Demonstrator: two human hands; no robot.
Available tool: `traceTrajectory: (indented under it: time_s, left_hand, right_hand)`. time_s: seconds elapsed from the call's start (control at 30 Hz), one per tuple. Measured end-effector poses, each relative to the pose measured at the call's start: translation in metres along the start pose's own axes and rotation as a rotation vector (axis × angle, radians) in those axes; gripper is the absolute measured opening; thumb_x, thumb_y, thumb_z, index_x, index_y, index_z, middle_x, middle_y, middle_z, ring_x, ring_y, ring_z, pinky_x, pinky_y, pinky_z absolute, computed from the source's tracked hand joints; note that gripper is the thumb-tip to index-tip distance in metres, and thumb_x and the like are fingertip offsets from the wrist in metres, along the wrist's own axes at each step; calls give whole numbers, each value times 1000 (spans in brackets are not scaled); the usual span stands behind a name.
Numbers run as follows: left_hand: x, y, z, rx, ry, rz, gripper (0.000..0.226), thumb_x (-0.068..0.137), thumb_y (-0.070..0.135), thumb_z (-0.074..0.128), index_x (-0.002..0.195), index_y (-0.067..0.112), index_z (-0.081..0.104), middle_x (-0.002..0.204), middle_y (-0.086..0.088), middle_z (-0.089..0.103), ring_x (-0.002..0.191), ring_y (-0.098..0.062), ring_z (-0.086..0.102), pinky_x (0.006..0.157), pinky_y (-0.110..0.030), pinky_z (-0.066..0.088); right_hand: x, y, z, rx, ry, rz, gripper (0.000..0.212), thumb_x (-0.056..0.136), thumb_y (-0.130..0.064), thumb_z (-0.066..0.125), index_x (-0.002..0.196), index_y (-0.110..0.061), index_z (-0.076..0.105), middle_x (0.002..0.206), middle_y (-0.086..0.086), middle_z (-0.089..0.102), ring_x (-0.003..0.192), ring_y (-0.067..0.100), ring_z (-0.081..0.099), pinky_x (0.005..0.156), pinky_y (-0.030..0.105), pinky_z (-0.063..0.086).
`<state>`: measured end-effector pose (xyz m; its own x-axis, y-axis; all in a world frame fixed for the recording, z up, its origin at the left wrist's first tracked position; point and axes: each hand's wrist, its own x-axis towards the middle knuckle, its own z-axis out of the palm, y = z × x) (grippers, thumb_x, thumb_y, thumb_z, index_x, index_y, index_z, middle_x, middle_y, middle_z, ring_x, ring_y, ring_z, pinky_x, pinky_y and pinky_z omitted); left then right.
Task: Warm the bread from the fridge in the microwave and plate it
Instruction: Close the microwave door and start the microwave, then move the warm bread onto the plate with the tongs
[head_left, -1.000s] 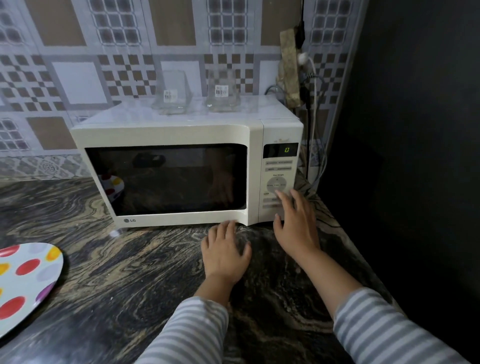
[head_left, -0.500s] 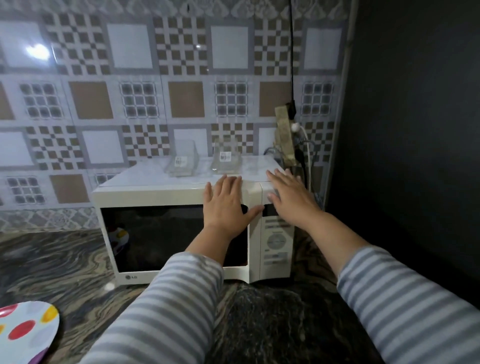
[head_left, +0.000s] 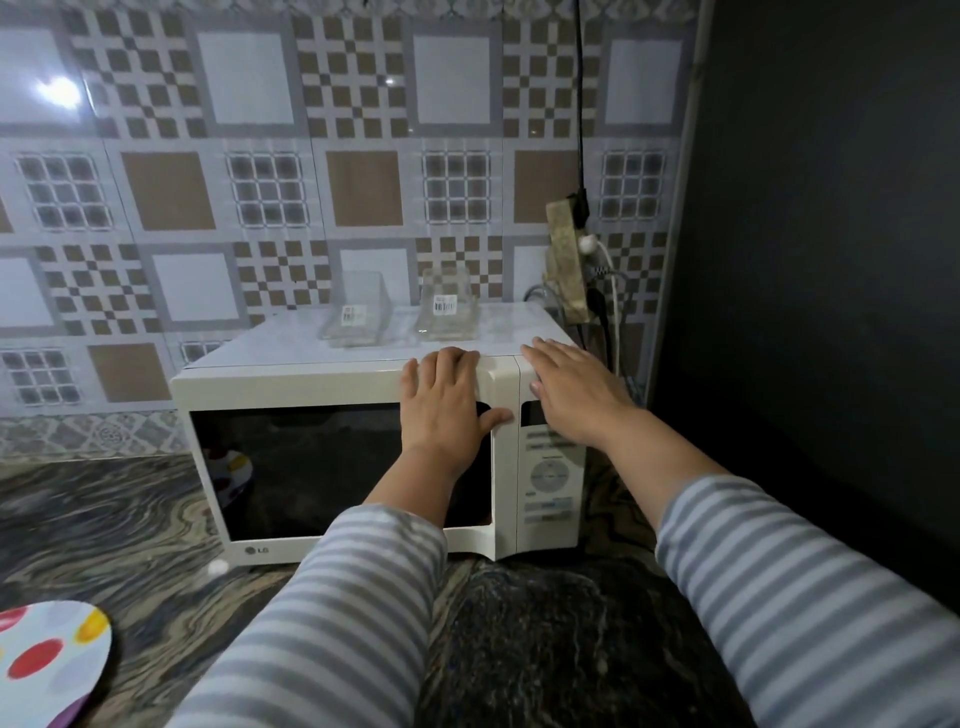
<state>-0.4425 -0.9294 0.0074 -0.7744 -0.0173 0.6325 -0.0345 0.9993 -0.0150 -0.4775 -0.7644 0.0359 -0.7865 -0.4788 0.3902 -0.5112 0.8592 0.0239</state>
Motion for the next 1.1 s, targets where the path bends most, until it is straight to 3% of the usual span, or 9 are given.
traceTrajectory:
  time_s: [0.4,0.57,0.77,0.87,0.97,1.1]
  left_hand:
    - [4,-1,-10,-4,-21,28,77,83,68,47,143,23,29,141,1,32,131,-21,29,112,-40,19]
    - [16,0,-18,-10,-118,30,84,76,70,56,140,20,33,138,-1,35,130,-23,30,106,-39,26]
    - [2,-10,-34,-92,-125,104,88,70,72,60,137,21,35,133,0,37,125,-22,33,104,-36,28]
    - [-27,-16,-44,-154,-45,141,83,77,70,55,142,23,31,138,1,34,129,-21,31,109,-35,22]
    - [-50,-16,-49,-100,-36,142,91,77,76,46,147,24,22,147,0,27,137,-21,24,116,-37,11]
    - [-71,-12,-50,-131,-112,-103,116,62,93,35,151,24,5,158,6,6,146,-16,-7,114,-51,-10]
  right_hand:
    - [-1,3,3,27,44,-14,52,103,-22,34,151,-11,20,160,6,18,147,19,15,119,32,10]
    - [0,3,1,42,22,4,51,103,-22,34,152,-13,20,160,4,18,147,18,14,118,32,10]
    - [-1,4,0,64,-1,13,51,103,-24,33,152,-14,20,160,3,17,147,18,14,118,32,9]
    - [-1,0,-5,85,-39,55,51,103,-22,32,152,-13,19,160,5,16,147,19,14,120,32,10]
    - [-5,-14,-18,256,0,119,49,104,-31,28,151,-18,24,160,4,18,148,18,13,120,36,8]
    - [-26,-43,-23,344,15,90,50,101,-50,22,149,-39,21,161,1,8,149,18,-1,117,46,-3]
